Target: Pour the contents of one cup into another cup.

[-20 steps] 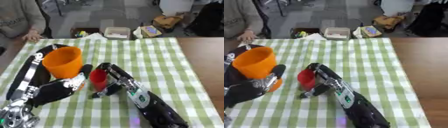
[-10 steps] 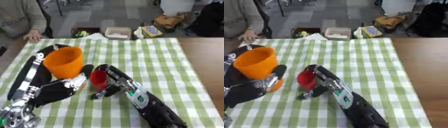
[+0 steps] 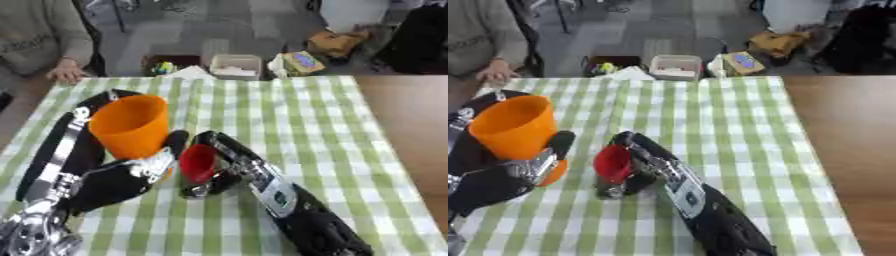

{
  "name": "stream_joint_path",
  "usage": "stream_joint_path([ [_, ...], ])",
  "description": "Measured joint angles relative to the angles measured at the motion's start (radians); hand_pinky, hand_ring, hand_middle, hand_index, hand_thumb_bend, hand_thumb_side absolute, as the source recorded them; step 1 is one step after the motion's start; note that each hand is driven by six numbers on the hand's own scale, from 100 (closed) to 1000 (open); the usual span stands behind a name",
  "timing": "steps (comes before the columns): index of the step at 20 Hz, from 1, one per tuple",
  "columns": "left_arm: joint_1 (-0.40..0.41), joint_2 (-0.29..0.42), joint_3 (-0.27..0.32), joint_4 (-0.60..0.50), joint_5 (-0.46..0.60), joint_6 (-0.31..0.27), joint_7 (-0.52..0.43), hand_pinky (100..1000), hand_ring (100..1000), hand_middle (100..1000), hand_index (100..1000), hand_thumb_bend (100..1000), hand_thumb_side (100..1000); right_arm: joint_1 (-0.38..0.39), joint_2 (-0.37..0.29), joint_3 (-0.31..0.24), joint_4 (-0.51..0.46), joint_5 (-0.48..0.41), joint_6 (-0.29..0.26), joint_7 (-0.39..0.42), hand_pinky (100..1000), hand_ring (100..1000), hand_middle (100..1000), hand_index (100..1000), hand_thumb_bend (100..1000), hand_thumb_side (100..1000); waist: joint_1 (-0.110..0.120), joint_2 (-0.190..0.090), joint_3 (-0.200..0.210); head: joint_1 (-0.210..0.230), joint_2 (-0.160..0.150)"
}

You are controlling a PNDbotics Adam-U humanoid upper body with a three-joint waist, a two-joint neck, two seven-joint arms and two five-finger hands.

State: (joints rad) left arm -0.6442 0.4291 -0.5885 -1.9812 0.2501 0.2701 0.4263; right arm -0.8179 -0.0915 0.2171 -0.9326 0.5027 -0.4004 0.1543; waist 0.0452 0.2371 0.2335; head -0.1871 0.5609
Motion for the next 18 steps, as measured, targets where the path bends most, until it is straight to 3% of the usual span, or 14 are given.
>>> stream_joint_path([
  [4,0.0,0.0,0.0,0.0,0.0,0.0,0.0,240,352,202,558,100,100,0.0,0.0,0.0,0.0,-0.013,0.003,0.001,176,280,460,470,378,100,0.0,0.0,-0.001,0.0,0.0],
  [7,0.0,0.0,0.0,0.0,0.001,-0.001,0.001,239,351,202,558,100,100,0.0,-0.002,-0.001,-0.001,-0.031,0.009,-0.005,152,235,418,435,358,100,0.0,0.0,-0.004,0.001,0.0],
  [14,0.0,0.003,0.002,0.0,0.004,-0.012,0.001,236,350,201,557,100,104,0.0,-0.025,-0.013,-0.016,-0.059,0.034,-0.031,151,223,400,421,330,100,0.001,-0.002,-0.01,0.005,0.0],
  [18,0.0,0.03,0.011,0.0,0.004,-0.02,-0.008,235,352,203,557,100,100,0.007,-0.044,-0.015,-0.034,-0.066,0.041,-0.037,156,228,402,424,364,100,0.003,-0.012,-0.015,0.007,0.0],
])
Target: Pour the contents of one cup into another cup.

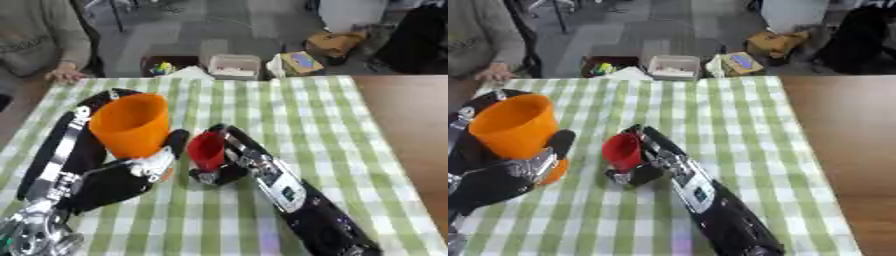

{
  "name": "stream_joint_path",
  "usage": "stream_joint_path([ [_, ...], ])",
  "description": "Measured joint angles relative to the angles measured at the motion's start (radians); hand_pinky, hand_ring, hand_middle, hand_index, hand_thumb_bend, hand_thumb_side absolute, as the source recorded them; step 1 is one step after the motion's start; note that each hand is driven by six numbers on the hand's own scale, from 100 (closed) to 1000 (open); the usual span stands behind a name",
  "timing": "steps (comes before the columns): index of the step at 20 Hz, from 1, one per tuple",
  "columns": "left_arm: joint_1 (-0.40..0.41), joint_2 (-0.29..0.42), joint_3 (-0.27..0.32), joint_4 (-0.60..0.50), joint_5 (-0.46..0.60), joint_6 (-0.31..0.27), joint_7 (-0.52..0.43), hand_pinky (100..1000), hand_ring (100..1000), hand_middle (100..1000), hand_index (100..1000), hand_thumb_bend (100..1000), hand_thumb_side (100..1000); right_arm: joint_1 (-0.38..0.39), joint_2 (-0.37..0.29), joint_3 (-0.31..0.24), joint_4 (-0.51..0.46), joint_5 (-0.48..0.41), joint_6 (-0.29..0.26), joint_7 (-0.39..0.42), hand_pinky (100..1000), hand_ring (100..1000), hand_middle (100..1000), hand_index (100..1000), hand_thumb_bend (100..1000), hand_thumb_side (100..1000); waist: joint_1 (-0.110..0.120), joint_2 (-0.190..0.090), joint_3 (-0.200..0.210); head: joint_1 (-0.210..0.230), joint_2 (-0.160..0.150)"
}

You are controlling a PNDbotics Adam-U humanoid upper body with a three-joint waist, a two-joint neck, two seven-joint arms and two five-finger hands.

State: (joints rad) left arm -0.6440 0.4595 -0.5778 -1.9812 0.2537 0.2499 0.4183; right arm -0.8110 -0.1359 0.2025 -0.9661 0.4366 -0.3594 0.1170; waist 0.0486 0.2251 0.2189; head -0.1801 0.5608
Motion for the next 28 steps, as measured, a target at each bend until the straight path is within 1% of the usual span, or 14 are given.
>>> stream_joint_path([
  [5,0.004,0.06,0.011,0.0,-0.016,-0.007,-0.034,231,352,203,557,100,100,0.018,-0.027,0.011,-0.042,-0.014,0.002,0.013,157,230,403,426,363,100,0.005,-0.013,-0.007,-0.004,0.0],
  [11,0.01,0.141,0.015,0.0,-0.061,-0.012,-0.104,224,350,203,556,100,100,0.039,-0.055,0.067,-0.14,-0.061,-0.011,0.08,159,232,403,428,364,100,0.004,-0.029,-0.018,-0.006,0.001],
  [16,0.01,0.196,0.017,0.0,-0.116,0.018,-0.157,220,347,202,555,125,100,0.058,-0.077,0.119,-0.237,-0.123,-0.009,0.149,159,232,402,427,363,100,-0.001,-0.036,-0.033,-0.001,0.002],
  [19,0.01,0.216,0.018,0.0,-0.159,0.045,-0.184,213,341,198,552,143,100,0.065,-0.086,0.145,-0.291,-0.163,-0.004,0.187,161,233,401,427,364,100,-0.002,-0.039,-0.04,0.003,0.002],
  [22,0.007,0.219,0.018,0.0,-0.201,0.069,-0.212,211,339,197,553,159,100,0.07,-0.092,0.17,-0.34,-0.202,0.005,0.218,167,236,402,428,367,100,-0.003,-0.04,-0.044,0.003,0.002],
  [23,0.003,0.22,0.018,0.0,-0.216,0.075,-0.221,211,338,197,553,162,100,0.072,-0.095,0.178,-0.355,-0.214,0.008,0.229,169,237,402,428,418,100,-0.003,-0.04,-0.046,0.003,0.002],
  [24,-0.002,0.22,0.018,0.0,-0.231,0.082,-0.23,210,337,197,553,169,100,0.073,-0.096,0.185,-0.368,-0.226,0.011,0.239,169,237,402,428,367,100,-0.004,-0.04,-0.048,0.003,0.002],
  [28,-0.02,0.22,0.017,-0.001,-0.293,0.109,-0.266,202,328,192,550,195,100,0.079,-0.097,0.207,-0.416,-0.263,0.023,0.276,171,238,403,428,369,100,-0.006,-0.04,-0.053,0.004,0.002],
])
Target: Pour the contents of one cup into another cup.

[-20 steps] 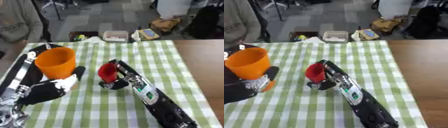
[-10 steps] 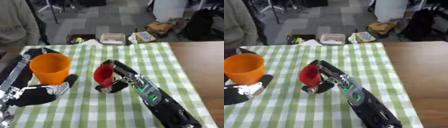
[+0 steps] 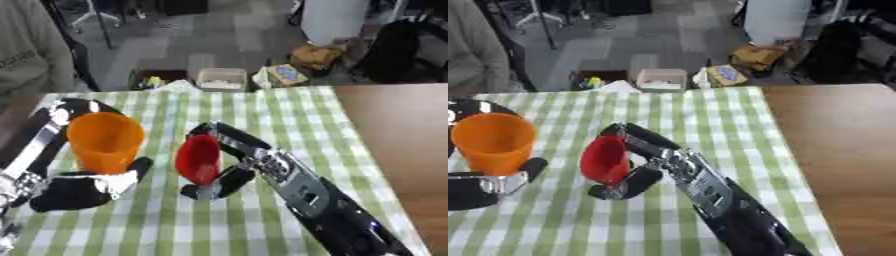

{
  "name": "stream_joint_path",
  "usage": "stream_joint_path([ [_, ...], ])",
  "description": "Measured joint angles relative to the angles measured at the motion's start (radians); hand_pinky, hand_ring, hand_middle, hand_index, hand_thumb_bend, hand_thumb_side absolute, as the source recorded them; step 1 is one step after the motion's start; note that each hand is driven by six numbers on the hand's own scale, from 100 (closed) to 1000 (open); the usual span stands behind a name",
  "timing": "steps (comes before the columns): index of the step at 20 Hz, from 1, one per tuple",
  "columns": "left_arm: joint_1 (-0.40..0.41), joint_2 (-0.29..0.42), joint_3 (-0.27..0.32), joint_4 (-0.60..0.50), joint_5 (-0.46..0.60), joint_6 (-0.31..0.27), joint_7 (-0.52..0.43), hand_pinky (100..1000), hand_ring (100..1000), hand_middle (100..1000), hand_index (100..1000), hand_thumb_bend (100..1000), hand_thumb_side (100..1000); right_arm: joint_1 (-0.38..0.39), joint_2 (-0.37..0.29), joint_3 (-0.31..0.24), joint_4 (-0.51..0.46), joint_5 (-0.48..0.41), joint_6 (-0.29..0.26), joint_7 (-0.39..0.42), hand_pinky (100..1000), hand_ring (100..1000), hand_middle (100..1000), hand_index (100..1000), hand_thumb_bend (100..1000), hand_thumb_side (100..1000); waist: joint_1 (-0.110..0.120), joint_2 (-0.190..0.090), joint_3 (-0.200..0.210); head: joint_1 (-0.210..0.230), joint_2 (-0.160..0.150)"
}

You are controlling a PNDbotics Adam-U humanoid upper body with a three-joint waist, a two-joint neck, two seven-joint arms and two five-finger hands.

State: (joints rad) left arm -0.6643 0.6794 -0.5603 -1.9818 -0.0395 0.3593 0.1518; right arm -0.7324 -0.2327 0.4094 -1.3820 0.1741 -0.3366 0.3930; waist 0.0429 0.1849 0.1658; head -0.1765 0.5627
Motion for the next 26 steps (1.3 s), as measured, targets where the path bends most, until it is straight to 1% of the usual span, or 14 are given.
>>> stream_joint_path([
  [4,-0.038,-0.004,0.0,0.0,-0.088,0.032,-0.048,195,313,184,546,236,100,0.003,0.001,0.02,-0.037,-0.034,0.014,0.035,172,238,403,428,371,100,-0.001,-0.001,0.0,0.0,0.0],
  [7,-0.068,-0.009,0.0,0.0,-0.162,0.041,-0.094,189,305,179,545,252,100,0.007,0.006,0.03,-0.049,-0.054,0.026,0.057,173,239,403,428,371,100,-0.002,-0.002,0.0,-0.001,0.0],
  [9,-0.087,-0.018,0.0,0.0,-0.209,0.042,-0.125,190,302,177,544,264,100,0.011,0.013,0.035,-0.05,-0.065,0.033,0.069,173,239,404,428,371,100,-0.002,-0.002,0.001,-0.001,0.0],
  [10,-0.093,-0.023,0.0,0.0,-0.23,0.042,-0.14,189,301,177,544,266,100,0.012,0.015,0.037,-0.05,-0.07,0.036,0.073,173,239,403,428,394,100,-0.002,-0.002,0.001,-0.002,0.0],
  [11,-0.1,-0.026,0.0,-0.001,-0.252,0.043,-0.155,188,298,175,543,275,100,0.012,0.019,0.04,-0.05,-0.074,0.039,0.078,174,239,404,428,372,100,-0.002,-0.002,0.002,-0.002,0.0],
  [19,-0.147,-0.063,0.0,-0.001,-0.425,0.052,-0.264,181,278,161,534,325,100,0.02,0.037,0.052,-0.047,-0.097,0.051,0.106,175,239,404,427,373,100,-0.003,-0.002,0.003,0.0,0.0],
  [23,-0.159,-0.078,0.0,-0.001,-0.511,0.046,-0.313,178,272,156,531,336,100,0.021,0.039,0.053,-0.047,-0.107,0.056,0.114,175,239,404,427,374,100,-0.003,-0.002,0.003,0.003,0.0],
  [26,-0.165,-0.086,0.0,-0.001,-0.557,0.039,-0.341,170,262,150,527,352,100,0.022,0.044,0.053,-0.047,-0.112,0.059,0.117,176,240,404,427,374,100,-0.003,-0.002,0.003,0.006,-0.001],
])
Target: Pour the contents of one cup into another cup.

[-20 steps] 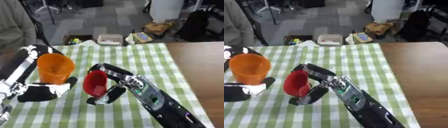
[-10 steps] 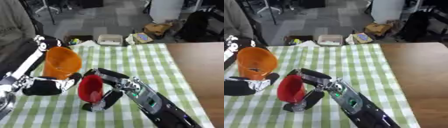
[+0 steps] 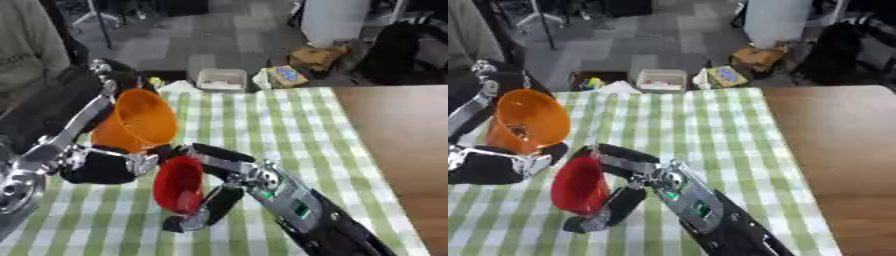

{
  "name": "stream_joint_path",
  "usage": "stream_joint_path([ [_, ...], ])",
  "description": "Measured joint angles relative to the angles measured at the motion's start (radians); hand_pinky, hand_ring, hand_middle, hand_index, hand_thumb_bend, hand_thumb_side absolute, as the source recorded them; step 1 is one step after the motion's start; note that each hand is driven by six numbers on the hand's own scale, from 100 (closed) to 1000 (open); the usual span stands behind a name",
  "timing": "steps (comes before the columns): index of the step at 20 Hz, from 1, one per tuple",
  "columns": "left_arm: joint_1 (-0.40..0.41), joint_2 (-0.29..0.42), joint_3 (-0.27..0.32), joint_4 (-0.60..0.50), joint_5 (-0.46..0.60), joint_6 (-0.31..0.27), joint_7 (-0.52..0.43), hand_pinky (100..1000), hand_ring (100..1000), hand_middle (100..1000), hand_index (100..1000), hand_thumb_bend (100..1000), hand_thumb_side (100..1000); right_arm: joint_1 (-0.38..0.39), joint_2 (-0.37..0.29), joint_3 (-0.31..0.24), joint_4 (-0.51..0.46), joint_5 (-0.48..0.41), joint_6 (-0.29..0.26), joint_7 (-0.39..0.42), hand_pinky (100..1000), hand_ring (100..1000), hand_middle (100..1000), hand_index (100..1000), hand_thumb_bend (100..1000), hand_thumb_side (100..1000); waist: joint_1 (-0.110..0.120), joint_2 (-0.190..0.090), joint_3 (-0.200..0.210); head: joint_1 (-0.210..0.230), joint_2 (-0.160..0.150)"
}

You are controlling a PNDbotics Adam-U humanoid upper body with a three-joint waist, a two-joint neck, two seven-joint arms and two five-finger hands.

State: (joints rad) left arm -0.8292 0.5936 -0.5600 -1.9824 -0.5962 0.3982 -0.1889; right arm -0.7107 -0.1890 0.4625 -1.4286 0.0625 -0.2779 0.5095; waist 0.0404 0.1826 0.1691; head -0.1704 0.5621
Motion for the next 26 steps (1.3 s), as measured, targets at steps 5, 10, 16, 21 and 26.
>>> stream_joint_path([
  [5,-0.008,-0.011,0.0,0.0,-0.065,-0.02,-0.037,167,250,144,524,376,100,0.007,0.001,0.0,0.0,-0.005,0.003,0.003,177,239,403,426,375,100,0.0,0.0,0.0,0.002,0.0],
  [10,-0.008,-0.015,0.0,0.0,-0.127,-0.052,-0.07,167,244,141,523,397,100,0.007,0.001,0.0,0.0,-0.008,0.005,0.003,178,239,403,427,379,100,0.0,0.0,0.002,0.004,0.0],
  [16,-0.001,-0.015,0.0,0.0,-0.195,-0.091,-0.091,161,228,130,517,426,100,0.009,0.001,0.0,0.0,-0.009,0.007,0.001,178,239,403,426,377,100,0.0,0.0,0.003,0.006,0.0],
  [21,0.013,-0.015,0.0,0.0,-0.263,-0.123,-0.095,122,218,125,514,451,100,0.016,0.001,-0.001,0.0,-0.018,0.014,-0.002,178,238,402,425,376,100,0.0,0.0,0.004,0.006,-0.001],
  [26,0.019,-0.015,0.0,0.0,-0.346,-0.155,-0.099,124,209,120,511,465,100,0.016,0.001,-0.001,0.0,-0.03,0.021,-0.002,178,238,402,425,376,100,-0.001,0.0,0.004,0.009,-0.001],
])
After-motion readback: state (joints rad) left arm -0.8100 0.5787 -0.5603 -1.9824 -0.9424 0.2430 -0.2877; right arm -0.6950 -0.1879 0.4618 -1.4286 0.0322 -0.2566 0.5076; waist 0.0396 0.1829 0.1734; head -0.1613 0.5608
